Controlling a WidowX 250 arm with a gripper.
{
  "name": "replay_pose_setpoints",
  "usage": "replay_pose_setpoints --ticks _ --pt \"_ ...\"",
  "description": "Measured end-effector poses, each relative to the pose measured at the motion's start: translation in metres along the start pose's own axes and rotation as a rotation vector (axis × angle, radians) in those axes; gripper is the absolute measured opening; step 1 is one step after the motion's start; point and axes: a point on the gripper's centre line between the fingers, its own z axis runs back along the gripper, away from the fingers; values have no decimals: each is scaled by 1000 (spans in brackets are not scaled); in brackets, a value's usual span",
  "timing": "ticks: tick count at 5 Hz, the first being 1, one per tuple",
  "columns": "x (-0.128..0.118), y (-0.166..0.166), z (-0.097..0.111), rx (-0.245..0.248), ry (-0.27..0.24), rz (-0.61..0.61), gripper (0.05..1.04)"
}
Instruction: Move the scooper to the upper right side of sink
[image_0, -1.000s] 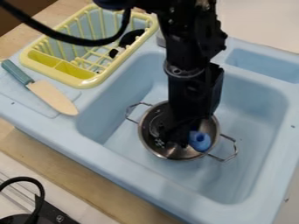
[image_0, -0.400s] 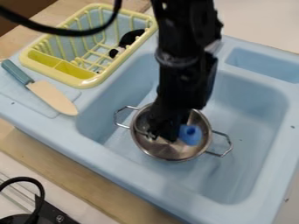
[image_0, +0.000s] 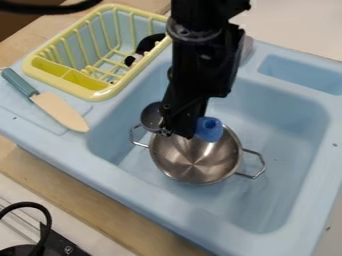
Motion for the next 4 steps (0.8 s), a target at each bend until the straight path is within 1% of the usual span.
replay_pose_setpoints --ticks 1,2,3,4 --pt "1 13 7 60 -7 -51 288" --pt "7 34 -1 81 28 -171 288" --pt "18 52 -8 93 24 -301 288" --pt "36 58 -16 70 56 -423 288"
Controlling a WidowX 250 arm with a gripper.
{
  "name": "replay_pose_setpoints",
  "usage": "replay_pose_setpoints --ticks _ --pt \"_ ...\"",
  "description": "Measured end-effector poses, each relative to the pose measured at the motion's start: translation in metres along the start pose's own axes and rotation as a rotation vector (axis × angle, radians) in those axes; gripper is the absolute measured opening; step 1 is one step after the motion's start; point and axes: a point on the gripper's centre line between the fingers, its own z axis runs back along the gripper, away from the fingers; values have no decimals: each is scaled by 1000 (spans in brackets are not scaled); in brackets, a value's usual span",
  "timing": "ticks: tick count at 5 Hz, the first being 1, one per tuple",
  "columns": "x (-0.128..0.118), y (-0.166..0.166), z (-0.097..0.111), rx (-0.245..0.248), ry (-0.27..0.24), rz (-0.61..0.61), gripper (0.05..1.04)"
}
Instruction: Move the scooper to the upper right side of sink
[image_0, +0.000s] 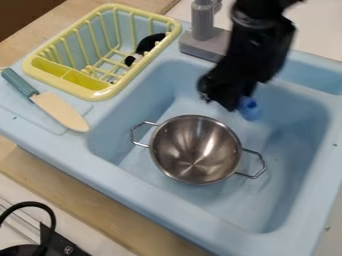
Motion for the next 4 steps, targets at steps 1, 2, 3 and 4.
replay_pose_setpoints --ticks 1,2,3,4 --pt "19 4 -4 -6 -13 -62 288" --pt "35 7 -3 22 -48 -80 288" --pt "46 4 -9 42 -70 -115 288" --pt "52 3 -16 74 -127 -164 288"
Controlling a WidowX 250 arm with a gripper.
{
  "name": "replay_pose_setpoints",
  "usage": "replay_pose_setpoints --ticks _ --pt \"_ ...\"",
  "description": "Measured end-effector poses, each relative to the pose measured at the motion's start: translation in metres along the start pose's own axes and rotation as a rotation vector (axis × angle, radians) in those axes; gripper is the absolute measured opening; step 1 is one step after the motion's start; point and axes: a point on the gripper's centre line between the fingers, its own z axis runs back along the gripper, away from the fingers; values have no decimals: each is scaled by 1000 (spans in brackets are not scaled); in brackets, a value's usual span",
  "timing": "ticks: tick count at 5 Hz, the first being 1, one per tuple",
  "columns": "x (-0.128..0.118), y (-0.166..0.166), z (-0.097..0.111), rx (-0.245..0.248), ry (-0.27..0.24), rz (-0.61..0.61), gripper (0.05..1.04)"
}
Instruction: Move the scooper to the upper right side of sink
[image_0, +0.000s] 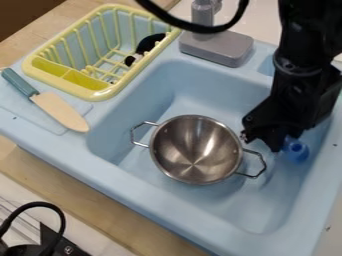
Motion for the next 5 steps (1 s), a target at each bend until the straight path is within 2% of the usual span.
replay_pose_setpoints --ticks 1,2,3,5 --pt "0 -3 -9 34 -47 -41 288" --pt "0 1 -10 63 -36 -74 288" --pt "0 4 -10 81 -32 -84 332" --pt "1 3 -10 79 -38 -104 892"
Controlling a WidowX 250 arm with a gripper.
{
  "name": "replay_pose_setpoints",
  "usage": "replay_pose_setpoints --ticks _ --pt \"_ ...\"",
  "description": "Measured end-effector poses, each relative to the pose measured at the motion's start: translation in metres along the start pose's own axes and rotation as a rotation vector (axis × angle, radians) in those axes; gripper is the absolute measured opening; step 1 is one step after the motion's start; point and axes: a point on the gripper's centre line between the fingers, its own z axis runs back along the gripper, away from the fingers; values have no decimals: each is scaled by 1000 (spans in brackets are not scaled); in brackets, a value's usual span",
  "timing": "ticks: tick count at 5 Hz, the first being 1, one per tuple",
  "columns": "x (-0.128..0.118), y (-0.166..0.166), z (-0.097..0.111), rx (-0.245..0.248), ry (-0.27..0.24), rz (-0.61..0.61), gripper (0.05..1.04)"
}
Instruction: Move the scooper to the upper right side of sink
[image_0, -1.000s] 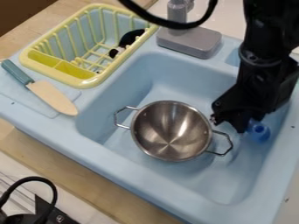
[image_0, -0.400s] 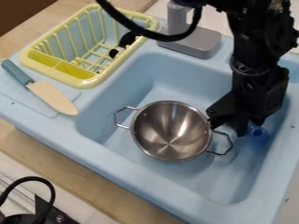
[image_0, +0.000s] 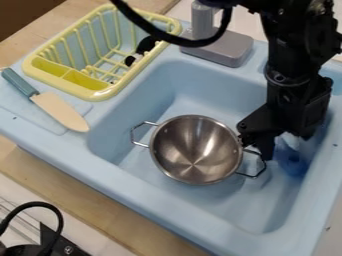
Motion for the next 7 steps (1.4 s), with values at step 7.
replay_pose_setpoints --ticks 7 --pt "-35 -40 61 -301 150 411 999"
